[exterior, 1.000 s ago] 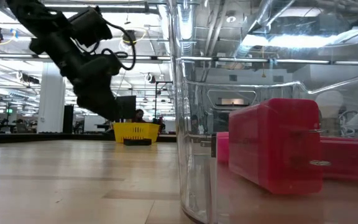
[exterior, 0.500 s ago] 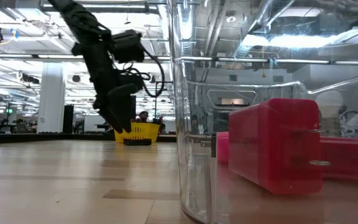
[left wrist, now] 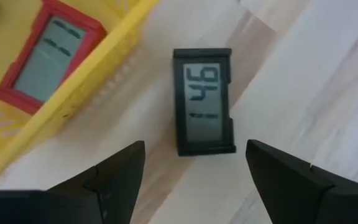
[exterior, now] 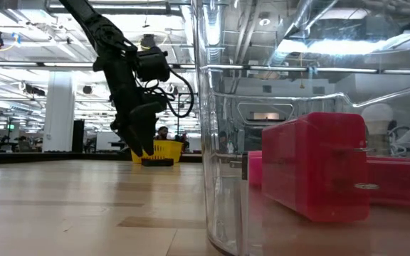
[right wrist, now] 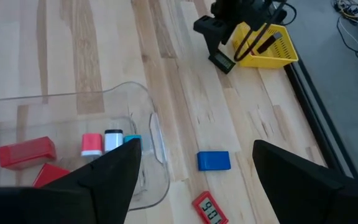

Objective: Pick & Place Office items
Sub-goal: Put the black digital clock into the yellow bin

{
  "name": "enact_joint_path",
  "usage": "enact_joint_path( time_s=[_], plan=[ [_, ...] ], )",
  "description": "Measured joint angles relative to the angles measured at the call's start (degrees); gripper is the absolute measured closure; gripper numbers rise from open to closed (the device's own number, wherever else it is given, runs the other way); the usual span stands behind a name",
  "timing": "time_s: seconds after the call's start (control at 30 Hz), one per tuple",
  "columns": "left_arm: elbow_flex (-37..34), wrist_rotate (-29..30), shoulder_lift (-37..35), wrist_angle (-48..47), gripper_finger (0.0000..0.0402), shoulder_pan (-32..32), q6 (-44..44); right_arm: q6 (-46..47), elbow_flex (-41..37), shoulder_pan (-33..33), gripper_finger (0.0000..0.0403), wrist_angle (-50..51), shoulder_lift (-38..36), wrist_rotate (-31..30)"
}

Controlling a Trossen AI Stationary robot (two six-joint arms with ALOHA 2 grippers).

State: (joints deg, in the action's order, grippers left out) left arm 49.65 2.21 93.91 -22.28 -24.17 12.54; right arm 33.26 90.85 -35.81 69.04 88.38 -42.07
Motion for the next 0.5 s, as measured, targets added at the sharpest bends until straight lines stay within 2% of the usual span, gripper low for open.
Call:
enact_joint_path(
  time_s=[0.13,0.5],
  plan=[
    [0.02,-2.56,0.37,1.02,0.0124,-0.67,-0.11,0.24,0.00,-0.20,0.0101,0.21,0.00,-0.02],
    [0.00,-2.42,0.96,1.77,0.0124,-0.67,-0.18,0.40,0.00,-0.18,0.0101,0.39,0.00,-0.02]
  ],
)
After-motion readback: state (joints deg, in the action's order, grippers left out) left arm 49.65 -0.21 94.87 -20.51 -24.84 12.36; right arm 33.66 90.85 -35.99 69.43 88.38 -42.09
